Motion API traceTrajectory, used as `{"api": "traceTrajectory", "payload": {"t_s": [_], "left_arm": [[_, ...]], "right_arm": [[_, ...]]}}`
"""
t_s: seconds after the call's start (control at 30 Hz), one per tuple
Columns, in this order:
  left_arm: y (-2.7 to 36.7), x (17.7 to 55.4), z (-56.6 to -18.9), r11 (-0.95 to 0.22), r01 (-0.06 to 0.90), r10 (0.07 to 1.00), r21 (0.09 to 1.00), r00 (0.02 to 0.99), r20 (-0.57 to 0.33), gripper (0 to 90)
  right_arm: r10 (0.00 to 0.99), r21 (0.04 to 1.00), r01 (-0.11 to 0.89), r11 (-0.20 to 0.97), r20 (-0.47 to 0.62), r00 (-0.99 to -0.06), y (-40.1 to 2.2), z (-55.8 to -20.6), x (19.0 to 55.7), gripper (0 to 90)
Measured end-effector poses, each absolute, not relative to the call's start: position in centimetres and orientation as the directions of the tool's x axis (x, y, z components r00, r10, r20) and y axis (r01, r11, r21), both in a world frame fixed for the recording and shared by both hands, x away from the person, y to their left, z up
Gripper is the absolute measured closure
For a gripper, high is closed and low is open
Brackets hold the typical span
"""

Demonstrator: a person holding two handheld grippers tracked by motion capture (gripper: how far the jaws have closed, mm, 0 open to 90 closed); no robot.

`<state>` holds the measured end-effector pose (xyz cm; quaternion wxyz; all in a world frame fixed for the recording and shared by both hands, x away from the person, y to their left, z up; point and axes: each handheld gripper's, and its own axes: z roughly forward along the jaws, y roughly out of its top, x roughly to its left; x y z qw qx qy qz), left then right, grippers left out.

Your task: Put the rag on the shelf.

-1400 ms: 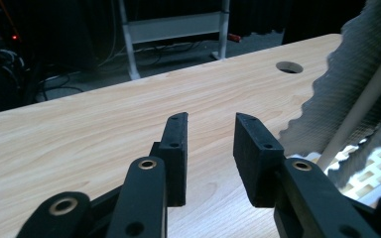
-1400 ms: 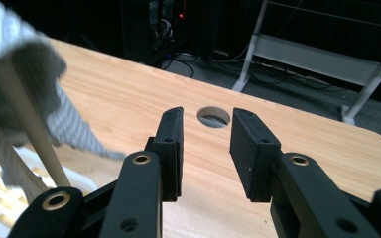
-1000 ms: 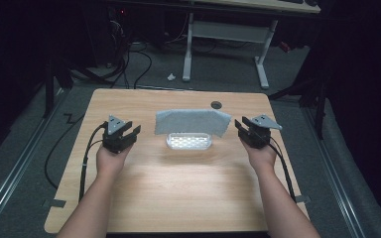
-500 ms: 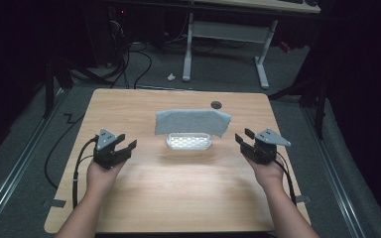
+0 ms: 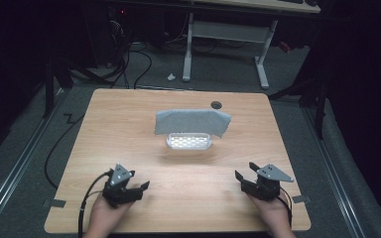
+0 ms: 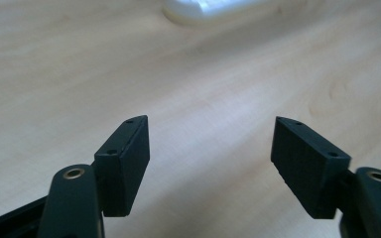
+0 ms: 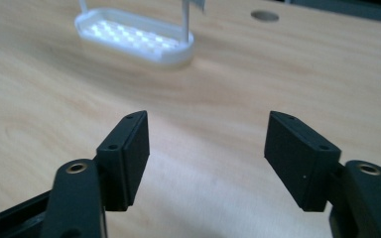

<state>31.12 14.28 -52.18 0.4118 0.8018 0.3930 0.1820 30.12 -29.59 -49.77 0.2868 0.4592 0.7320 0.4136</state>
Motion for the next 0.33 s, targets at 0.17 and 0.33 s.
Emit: {"api": "traceTrajectory", "payload": {"t_s": [0.17, 0.33], "left_arm": [[12.8, 30.1, -52.1, -0.458, 0.427, 0.750, 0.780, 0.656, 0.081, 31.1], [13.3, 30.8, -52.3, -0.397, 0.480, 0.767, 0.783, 0.642, -0.004, 29.4]], "right_arm": [[0.898, 0.827, 0.491, 0.275, -0.040, -0.437, -29.3, -51.4, 29.4, 30.8], [0.901, 0.828, 0.493, 0.268, -0.034, -0.432, -29.4, -51.6, 29.7, 30.8]]}}
